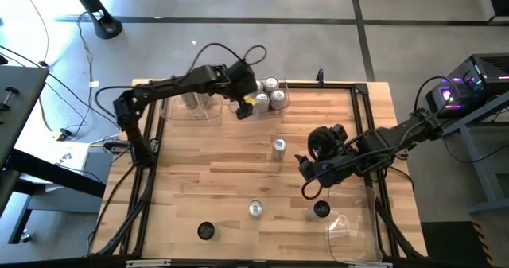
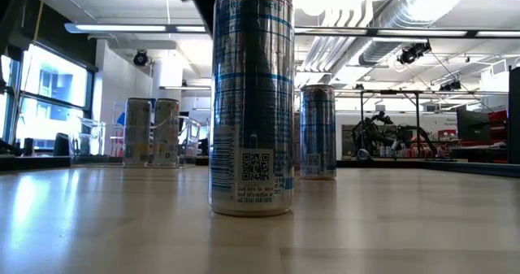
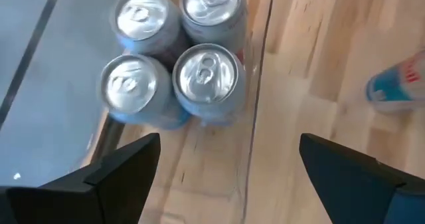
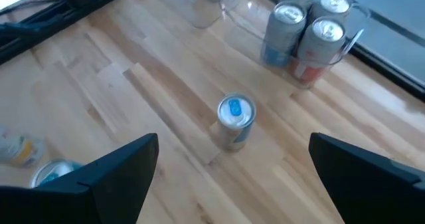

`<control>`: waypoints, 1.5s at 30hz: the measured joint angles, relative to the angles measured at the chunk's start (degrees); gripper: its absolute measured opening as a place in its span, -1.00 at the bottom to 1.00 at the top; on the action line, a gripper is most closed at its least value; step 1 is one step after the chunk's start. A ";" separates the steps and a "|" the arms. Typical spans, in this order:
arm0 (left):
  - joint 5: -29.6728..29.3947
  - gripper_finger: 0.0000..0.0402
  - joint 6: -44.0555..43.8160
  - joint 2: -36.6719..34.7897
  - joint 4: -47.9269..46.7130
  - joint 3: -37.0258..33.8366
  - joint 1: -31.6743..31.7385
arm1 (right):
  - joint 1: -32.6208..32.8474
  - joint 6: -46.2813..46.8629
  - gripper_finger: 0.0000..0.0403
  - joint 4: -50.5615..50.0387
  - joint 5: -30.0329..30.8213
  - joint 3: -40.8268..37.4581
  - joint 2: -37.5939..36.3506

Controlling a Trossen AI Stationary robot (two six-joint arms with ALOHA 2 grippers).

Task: Sort soda cans
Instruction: Put the right white-yellow soda can into the top left transparent bin

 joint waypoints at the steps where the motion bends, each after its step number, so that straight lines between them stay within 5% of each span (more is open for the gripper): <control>1: 0.10 0.76 -1.12 -1.25 -0.86 0.00 0.00 | -0.25 0.03 0.91 -0.01 0.41 0.00 0.00; 5: 3.96 0.76 -7.47 -7.67 0.37 -4.05 -1.35 | -1.23 -0.34 0.91 -0.01 0.76 0.00 0.00; 13: 4.65 0.76 -24.71 -22.78 17.69 -28.86 -6.84 | -4.12 0.26 0.91 -0.38 1.16 0.00 0.02; 18: 4.37 0.76 -36.81 -30.26 23.61 -37.41 -11.47 | -6.37 1.01 0.91 0.87 0.23 0.00 0.30; 26: -4.76 0.76 -40.75 -36.50 29.34 -38.38 -20.69 | -13.47 -8.71 0.91 2.92 -8.02 0.00 0.31; 34: -5.08 0.76 -41.41 -35.41 29.05 -38.40 -23.46 | -16.10 -14.55 0.91 2.21 -27.44 -0.96 0.89; 40: -4.48 0.76 -40.36 -34.28 29.88 -38.40 -23.19 | -6.84 -0.77 0.91 -9.18 -34.39 -1.42 0.94; 45: -3.01 0.76 -39.08 -33.76 30.28 -38.39 -22.75 | 1.70 15.98 0.91 -8.80 -42.09 -3.93 0.87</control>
